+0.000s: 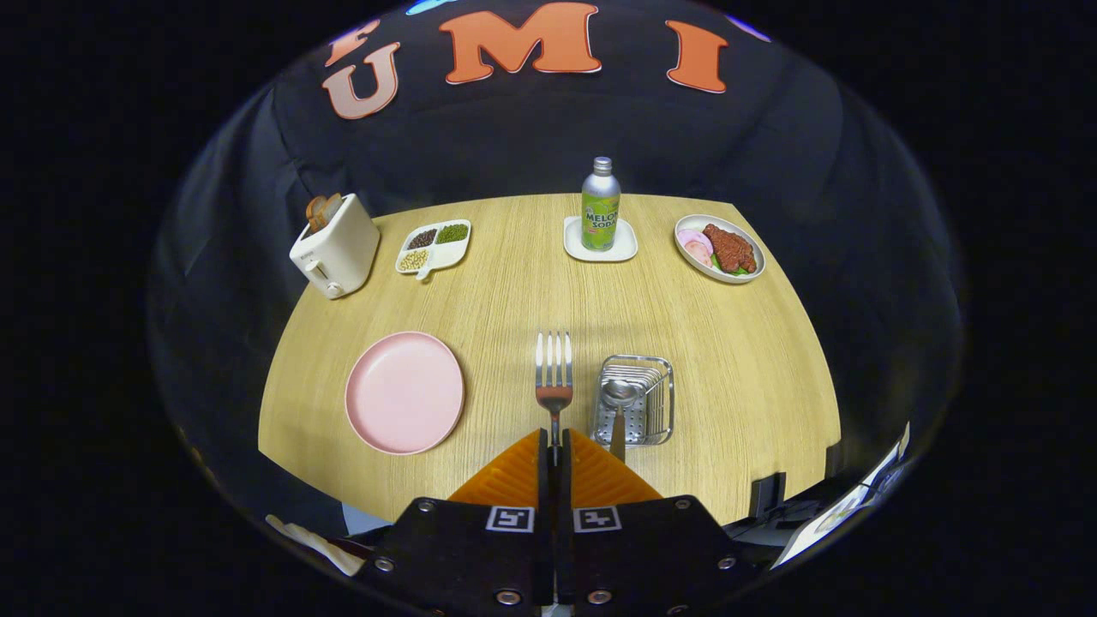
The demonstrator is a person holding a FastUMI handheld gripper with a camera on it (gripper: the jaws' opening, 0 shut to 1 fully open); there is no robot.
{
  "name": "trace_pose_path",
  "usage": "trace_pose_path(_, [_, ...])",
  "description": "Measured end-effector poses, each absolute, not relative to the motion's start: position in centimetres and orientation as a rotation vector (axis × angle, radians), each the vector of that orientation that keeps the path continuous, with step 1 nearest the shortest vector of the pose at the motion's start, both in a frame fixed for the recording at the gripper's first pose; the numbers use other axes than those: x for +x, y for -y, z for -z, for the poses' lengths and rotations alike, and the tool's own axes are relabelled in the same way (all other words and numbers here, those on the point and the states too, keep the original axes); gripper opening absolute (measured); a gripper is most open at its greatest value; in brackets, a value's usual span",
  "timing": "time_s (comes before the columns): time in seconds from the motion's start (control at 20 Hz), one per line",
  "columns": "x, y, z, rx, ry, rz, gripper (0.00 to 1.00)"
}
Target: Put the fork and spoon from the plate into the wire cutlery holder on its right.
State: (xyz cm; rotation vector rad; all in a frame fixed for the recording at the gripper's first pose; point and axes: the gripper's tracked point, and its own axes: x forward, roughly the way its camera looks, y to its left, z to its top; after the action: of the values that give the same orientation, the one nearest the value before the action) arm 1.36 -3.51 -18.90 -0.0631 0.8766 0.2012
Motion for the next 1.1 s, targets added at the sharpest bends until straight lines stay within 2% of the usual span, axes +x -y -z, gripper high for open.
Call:
trace_pose_path(0.65, [2.2, 9.2, 22.7, -0.225, -1.137, -0.144, 0.03])
trace_pose_path(1.1, [3.9, 9.0, 25.8, -0.285, -1.275, -0.151, 0.03])
